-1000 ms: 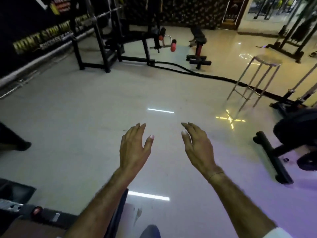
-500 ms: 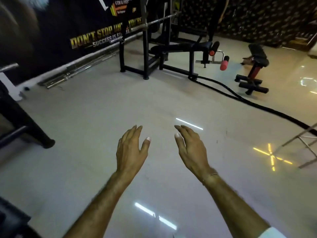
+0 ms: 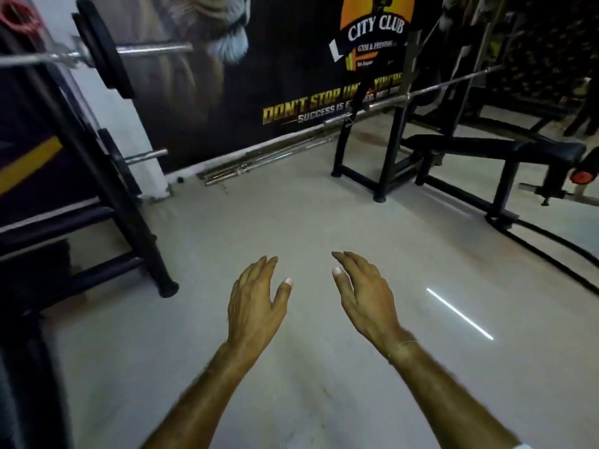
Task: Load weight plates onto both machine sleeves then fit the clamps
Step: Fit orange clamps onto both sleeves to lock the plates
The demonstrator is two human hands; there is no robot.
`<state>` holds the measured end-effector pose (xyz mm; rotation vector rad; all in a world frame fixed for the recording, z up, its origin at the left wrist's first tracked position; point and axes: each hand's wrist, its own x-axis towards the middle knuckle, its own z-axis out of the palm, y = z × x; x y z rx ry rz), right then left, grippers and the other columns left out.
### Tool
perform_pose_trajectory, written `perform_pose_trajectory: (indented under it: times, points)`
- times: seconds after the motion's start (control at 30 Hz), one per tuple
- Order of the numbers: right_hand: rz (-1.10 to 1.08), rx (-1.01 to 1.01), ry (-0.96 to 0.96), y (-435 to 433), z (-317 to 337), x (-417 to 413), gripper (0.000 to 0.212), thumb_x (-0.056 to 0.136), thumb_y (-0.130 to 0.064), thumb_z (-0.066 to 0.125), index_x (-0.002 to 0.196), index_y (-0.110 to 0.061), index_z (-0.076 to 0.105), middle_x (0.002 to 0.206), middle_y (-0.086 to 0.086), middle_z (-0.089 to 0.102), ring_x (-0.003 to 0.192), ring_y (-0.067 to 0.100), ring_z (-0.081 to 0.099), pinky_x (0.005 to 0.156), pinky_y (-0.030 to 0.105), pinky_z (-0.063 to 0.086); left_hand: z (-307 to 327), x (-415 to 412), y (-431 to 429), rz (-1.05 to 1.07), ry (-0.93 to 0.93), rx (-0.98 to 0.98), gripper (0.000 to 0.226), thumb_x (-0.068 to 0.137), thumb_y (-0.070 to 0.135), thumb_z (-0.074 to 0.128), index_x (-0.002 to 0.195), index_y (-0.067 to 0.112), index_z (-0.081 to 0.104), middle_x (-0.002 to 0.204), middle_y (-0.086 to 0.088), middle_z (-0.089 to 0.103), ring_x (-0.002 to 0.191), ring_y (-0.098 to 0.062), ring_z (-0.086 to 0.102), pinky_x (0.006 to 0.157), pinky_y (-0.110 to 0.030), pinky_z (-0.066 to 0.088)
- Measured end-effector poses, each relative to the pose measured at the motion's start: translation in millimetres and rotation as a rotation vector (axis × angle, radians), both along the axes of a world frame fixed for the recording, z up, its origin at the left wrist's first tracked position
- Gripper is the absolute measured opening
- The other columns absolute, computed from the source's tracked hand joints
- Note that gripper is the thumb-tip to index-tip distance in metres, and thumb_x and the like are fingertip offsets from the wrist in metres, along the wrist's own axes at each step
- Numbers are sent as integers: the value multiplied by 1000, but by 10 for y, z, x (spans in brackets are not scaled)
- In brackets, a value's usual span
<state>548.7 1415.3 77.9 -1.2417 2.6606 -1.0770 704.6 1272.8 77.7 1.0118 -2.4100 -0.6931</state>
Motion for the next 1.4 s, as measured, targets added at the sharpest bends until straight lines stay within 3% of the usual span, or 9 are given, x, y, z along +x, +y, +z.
perform_pose_trajectory:
  times: [0.43,0.73,0.9,1.0,1.17,1.3,1.4]
  points:
    - [281,-12,65,-2946,137,-2499,50,105,-49,32,147,-31,53,150,-5,56,137,18,50,110,36,43,-26,-2298,-2572,257,65,12,58,100,49,52,152,24,46,160,-1,43,149,-22,37,118,-41,34]
    - [458,-138,37,-5189,397,-3859,49,105,-46,36,145,-27,56,147,-4,59,135,17,53,106,24,36,436,-3496,-4427,416,69,-114,57,101,46,54,152,20,46,158,-3,45,147,-23,40,119,-41,36]
    - [678,-245,35,-6534,620,-4460,48,104,-42,39,145,-24,57,147,-5,59,135,14,53,111,27,41,715,-3961,-5411,591,125,-207,59,98,50,49,149,19,49,151,-3,54,140,-22,48,114,-44,43]
    - [838,-302,39,-7221,925,-4704,47,103,-38,41,145,-25,57,147,-6,59,134,12,53,111,23,39,1050,-4119,-5801,701,150,-268,54,99,46,53,147,23,51,146,0,58,134,-21,53,111,-44,46]
    - [1051,-432,89,-8473,1683,-4783,45,104,-37,41,144,-24,57,146,-5,58,133,13,52,108,19,35,1784,-4210,-6478,903,122,-455,49,99,35,62,143,17,56,150,-4,55,141,-22,47,112,-31,35]
    - [1200,-543,137,-9380,2151,-4630,48,104,-45,36,142,-26,58,143,-5,60,129,19,57,107,36,47,2172,-4081,-7177,1011,56,-593,53,98,45,56,144,18,55,149,-5,56,141,-25,47,116,-40,39]
    - [1288,-585,161,-9982,2364,-4494,52,103,-50,32,145,-28,56,146,-6,58,132,19,55,106,42,49,2380,-3993,-7617,1082,9,-665,54,99,46,56,145,19,54,152,-2,54,143,-21,45,114,-38,38]
